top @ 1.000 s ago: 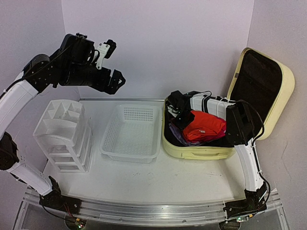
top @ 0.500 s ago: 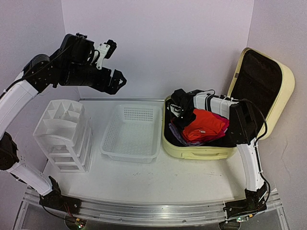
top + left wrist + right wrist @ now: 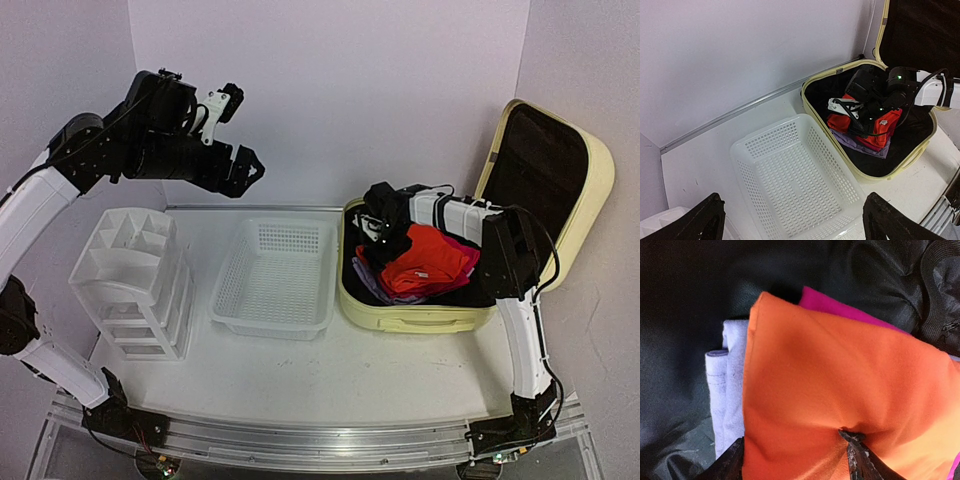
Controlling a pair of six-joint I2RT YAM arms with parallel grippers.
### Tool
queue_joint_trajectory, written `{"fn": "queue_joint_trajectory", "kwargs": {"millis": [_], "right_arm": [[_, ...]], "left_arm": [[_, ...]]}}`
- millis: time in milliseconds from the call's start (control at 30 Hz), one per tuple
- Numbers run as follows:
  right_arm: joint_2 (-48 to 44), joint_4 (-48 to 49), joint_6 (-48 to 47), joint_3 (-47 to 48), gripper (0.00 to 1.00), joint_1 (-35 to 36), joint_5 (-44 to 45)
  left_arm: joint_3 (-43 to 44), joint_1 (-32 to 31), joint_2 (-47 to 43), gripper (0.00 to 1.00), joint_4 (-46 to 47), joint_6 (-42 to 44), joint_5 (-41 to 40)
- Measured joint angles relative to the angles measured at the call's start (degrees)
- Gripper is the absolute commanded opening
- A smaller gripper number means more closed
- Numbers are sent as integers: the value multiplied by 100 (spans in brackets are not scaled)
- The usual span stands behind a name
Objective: Open, take out, and arrange the luggage
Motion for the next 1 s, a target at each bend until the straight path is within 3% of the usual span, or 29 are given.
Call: {"fn": "queue_joint_trajectory", "kwargs": {"millis": [800,1000], "right_arm": [[-59,-101,-120,24,75,-326,-815],[-59,-125,-118,42,71,-393,-925]], "left_arm": [[0,0,4,97,0,0,107],[0,0,4,97,0,-9,125]]}}
